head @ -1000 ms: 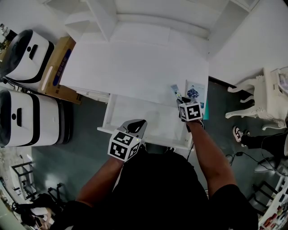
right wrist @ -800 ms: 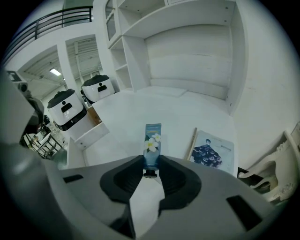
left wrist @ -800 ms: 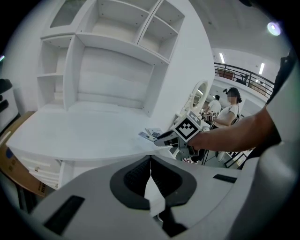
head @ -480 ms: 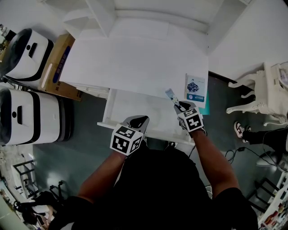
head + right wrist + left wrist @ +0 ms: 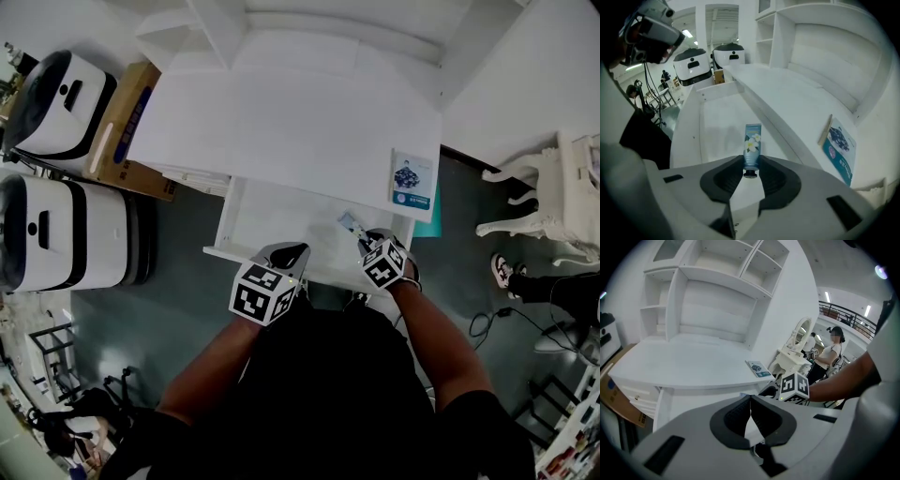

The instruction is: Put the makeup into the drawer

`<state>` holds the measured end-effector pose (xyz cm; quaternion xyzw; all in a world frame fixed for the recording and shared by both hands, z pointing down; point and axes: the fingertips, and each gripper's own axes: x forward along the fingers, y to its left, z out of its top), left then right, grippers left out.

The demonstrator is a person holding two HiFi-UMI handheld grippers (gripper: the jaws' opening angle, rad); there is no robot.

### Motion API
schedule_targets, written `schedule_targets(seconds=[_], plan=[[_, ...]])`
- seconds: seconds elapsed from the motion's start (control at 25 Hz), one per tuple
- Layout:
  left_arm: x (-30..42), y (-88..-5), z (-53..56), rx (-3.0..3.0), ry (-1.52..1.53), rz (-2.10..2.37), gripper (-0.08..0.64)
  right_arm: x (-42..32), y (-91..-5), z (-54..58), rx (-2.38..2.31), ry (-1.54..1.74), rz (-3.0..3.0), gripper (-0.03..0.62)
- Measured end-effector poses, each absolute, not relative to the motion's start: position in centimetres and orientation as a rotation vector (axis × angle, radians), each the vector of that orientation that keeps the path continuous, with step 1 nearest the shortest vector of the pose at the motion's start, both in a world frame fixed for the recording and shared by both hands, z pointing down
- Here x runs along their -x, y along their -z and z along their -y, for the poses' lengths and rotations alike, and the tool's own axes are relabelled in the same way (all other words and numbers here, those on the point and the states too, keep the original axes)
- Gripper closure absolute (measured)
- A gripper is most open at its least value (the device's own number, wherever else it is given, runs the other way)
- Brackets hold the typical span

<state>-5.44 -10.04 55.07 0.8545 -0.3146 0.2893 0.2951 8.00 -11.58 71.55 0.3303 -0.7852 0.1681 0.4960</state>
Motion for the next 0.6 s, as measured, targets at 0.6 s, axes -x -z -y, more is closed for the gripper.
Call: schedule_targets(seconds=[0.6], plan=[[6.9,-55.0,10.2,-2.201,-0.796,0.936,0.549,-9.4,-78.2,14.6,-0.757,-0.442,1.807,0.476]])
